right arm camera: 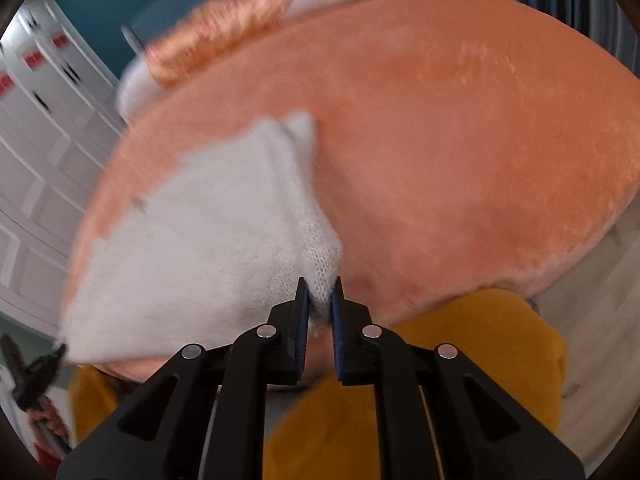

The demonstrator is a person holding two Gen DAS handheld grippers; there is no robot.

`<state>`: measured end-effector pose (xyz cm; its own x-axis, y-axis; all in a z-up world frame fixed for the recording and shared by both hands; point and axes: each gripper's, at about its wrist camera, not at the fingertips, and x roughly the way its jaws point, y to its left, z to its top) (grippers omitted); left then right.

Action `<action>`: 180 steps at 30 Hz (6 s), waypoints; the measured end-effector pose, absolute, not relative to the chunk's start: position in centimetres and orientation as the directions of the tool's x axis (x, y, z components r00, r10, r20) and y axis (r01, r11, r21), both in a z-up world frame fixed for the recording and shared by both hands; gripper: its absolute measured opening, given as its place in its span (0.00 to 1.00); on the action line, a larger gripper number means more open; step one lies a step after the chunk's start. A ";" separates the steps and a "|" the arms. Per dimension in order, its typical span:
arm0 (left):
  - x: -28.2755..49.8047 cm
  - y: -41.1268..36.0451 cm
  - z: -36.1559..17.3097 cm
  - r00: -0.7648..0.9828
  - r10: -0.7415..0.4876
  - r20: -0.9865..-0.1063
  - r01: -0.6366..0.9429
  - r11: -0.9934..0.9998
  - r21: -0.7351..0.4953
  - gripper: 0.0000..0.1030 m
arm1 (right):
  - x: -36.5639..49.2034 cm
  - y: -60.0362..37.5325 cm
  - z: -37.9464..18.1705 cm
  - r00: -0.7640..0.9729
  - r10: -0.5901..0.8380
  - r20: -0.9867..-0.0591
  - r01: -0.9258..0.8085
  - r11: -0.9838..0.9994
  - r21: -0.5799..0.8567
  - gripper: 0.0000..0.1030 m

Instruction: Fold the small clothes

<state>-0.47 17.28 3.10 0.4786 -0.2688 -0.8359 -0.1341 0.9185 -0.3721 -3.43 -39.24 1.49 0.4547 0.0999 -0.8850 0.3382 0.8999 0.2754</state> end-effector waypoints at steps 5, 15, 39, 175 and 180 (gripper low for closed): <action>0.7 17.8 3.3 0.476 -0.295 -0.829 -0.196 0.883 -0.427 0.10 | -2.5 -40.5 0.7 0.403 0.127 -0.906 0.372 0.882 0.289 0.19; 5.0 11.6 11.7 0.660 -0.222 -0.718 -0.003 0.955 -0.297 0.48 | 1.8 -38.9 6.6 0.547 0.108 -0.830 0.271 0.916 0.297 0.25; 16.9 7.3 0.3 0.608 -0.004 -0.794 -0.047 0.998 -0.041 0.59 | 15.3 -38.8 -0.1 0.509 -0.015 -0.861 0.263 0.955 0.139 0.09; 0.2 -11.2 10.9 0.534 -0.394 -0.748 0.317 0.913 -0.256 0.42 | 7.4 -39.7 5.2 0.541 0.302 -0.785 0.170 0.875 0.454 0.53; 2.7 -13.0 9.5 0.520 -0.340 -0.784 0.276 0.935 -0.223 0.42 | 10.9 -37.8 4.7 0.500 0.282 -0.819 0.106 0.919 0.380 0.08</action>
